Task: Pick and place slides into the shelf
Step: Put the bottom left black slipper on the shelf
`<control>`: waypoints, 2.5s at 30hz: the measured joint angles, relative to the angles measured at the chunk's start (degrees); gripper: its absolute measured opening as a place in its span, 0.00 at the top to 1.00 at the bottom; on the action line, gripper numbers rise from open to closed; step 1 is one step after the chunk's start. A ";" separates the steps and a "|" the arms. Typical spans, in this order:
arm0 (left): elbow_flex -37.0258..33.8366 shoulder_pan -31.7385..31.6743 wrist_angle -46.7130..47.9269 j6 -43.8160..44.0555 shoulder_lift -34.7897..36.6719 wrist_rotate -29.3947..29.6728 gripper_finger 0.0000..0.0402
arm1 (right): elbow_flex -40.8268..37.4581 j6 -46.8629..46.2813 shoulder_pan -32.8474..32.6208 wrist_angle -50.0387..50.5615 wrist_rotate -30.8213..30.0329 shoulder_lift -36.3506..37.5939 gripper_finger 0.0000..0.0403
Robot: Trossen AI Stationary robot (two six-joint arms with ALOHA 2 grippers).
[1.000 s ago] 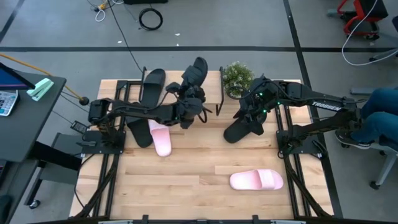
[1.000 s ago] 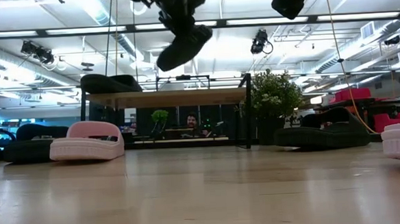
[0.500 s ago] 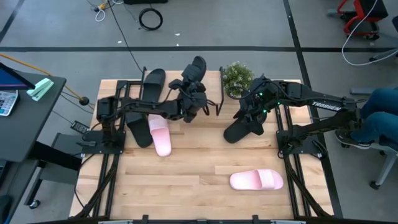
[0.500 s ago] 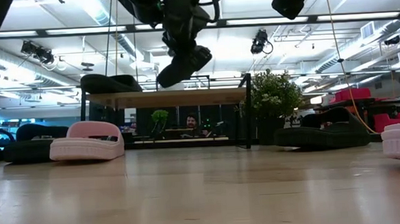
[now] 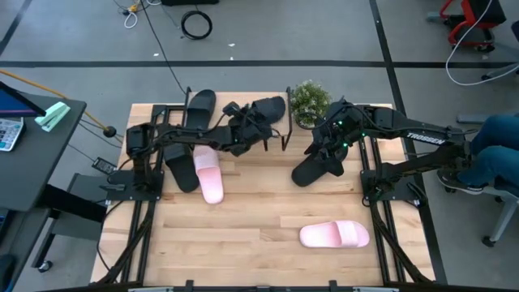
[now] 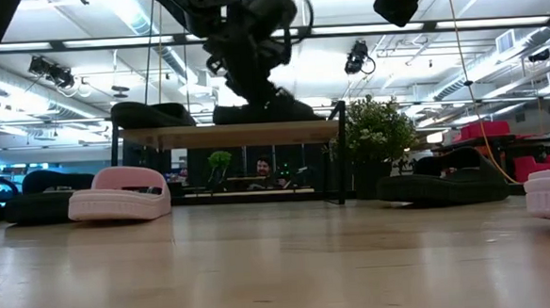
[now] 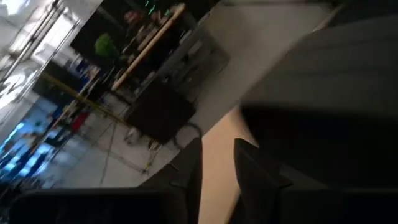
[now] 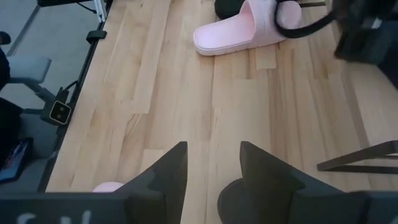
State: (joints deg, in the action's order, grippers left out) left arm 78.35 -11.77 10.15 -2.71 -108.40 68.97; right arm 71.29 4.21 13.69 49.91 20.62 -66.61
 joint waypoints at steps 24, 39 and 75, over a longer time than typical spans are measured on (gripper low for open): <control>27.02 1.10 18.35 -23.78 0.02 -0.09 0.49 | -18.97 -1.23 1.48 -32.63 -5.56 -0.05 0.62; 56.09 1.69 28.24 -41.96 0.15 -6.40 0.54 | -11.28 -10.15 18.80 -46.76 2.38 -12.54 0.62; 43.37 5.97 71.11 -5.23 4.28 -62.80 0.68 | 5.18 -16.41 29.82 -39.66 12.20 -27.27 0.62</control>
State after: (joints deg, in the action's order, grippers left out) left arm 121.71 -5.80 81.25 -7.94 -104.12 6.17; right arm 76.46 -12.20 43.51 10.25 32.82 -93.88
